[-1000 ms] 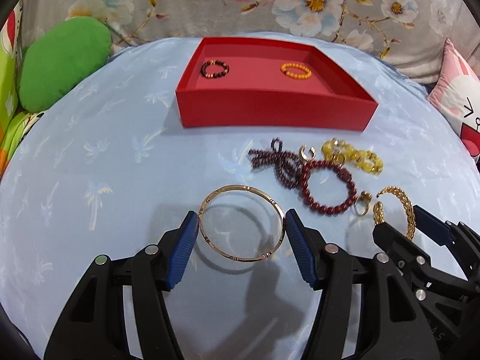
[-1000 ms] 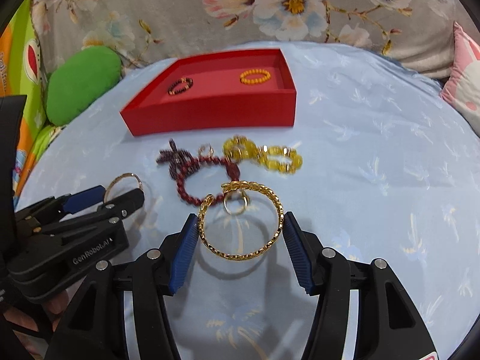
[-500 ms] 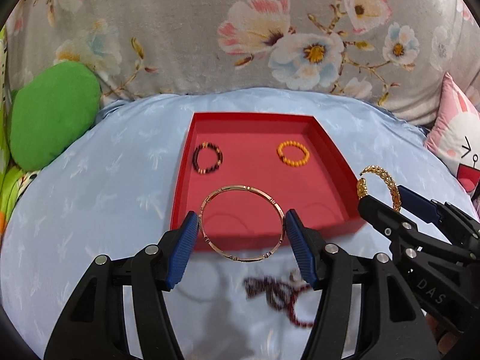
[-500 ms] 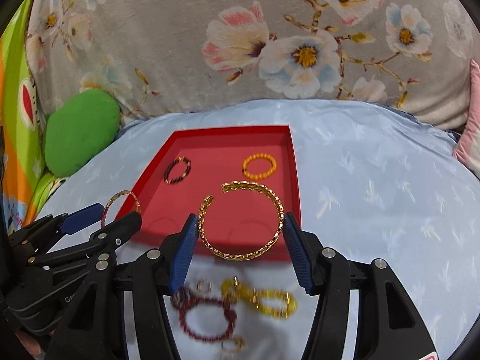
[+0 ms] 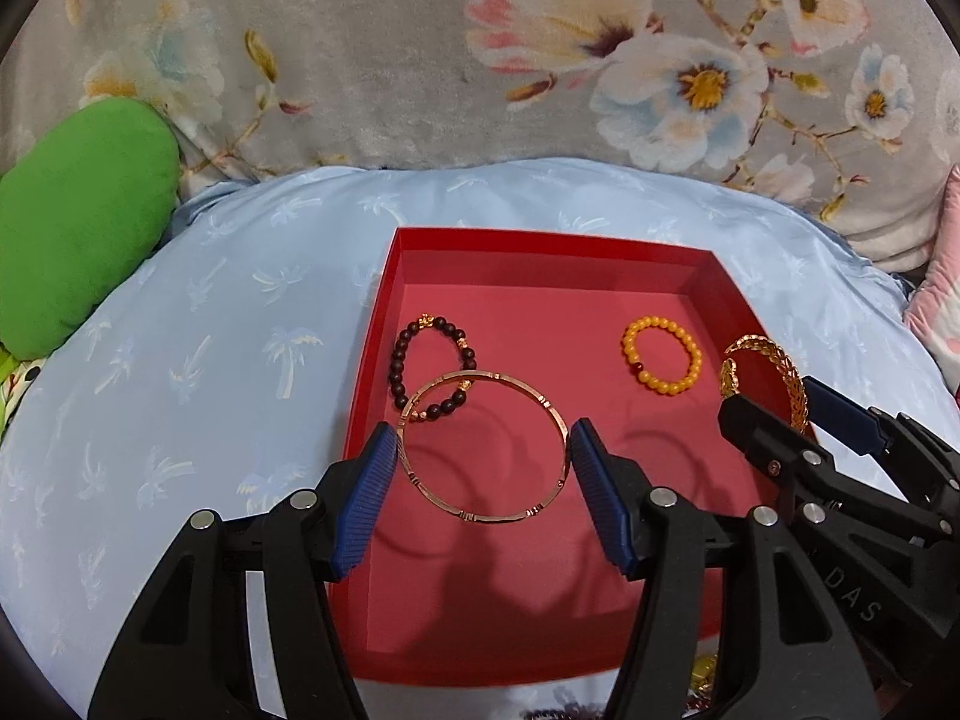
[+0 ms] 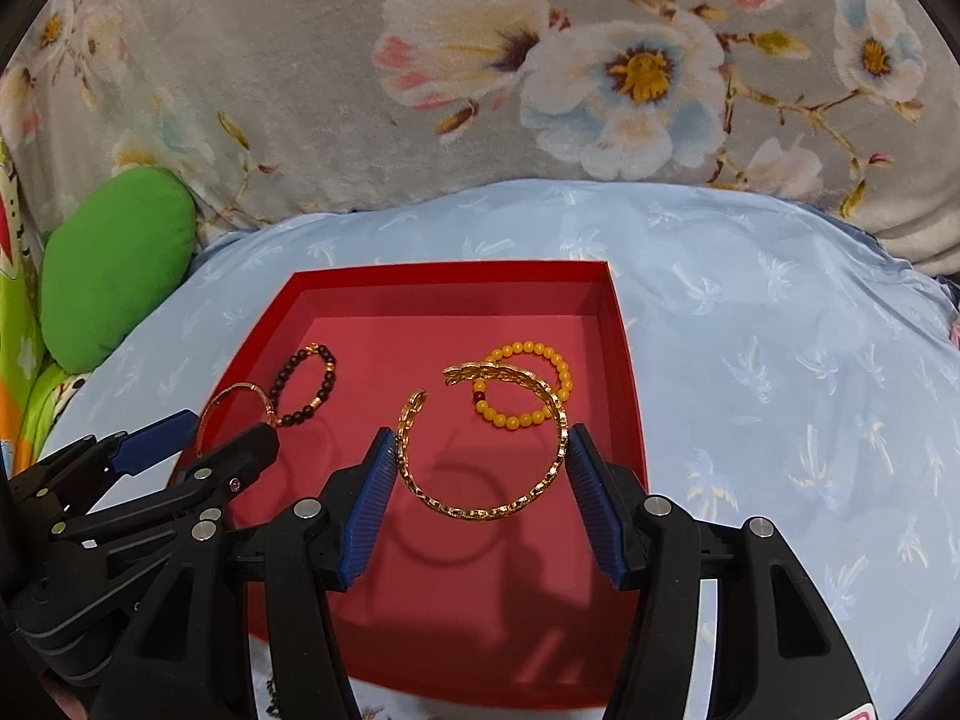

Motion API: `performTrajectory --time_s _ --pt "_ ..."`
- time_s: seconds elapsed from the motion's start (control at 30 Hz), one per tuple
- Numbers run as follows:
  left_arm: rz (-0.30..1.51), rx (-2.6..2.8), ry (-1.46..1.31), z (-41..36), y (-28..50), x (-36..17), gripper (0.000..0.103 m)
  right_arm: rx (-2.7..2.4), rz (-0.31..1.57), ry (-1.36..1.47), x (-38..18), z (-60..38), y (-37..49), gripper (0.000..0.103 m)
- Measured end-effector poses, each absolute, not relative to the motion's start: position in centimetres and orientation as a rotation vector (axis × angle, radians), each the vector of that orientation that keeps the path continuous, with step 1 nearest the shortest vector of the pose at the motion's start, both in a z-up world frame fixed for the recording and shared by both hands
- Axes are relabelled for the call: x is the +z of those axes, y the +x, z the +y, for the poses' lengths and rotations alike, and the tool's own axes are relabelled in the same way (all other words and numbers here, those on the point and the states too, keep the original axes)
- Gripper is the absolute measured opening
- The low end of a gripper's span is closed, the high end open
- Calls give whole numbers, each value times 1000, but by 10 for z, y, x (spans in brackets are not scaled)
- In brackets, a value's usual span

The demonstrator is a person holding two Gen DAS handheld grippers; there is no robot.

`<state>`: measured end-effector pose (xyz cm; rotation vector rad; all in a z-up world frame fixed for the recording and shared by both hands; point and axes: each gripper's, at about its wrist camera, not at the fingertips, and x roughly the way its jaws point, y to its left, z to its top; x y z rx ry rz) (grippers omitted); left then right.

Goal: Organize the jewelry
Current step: 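Carry both gold bangles into the red tray and release them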

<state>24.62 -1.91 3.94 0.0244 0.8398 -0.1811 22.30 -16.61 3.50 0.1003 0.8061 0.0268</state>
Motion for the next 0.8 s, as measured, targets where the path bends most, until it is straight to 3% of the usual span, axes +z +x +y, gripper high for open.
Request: performTrajectory --time_s 0.43,0.53,0.8 --pt "849 -147 65 -22 250 21 58 21 849 102 14 -166 231 57" --pt "848 -131 62 -21 249 22 63 18 844 102 15 -167 229 57" --pt "835 -145 55 -23 239 32 63 15 810 105 31 -171 215 58"
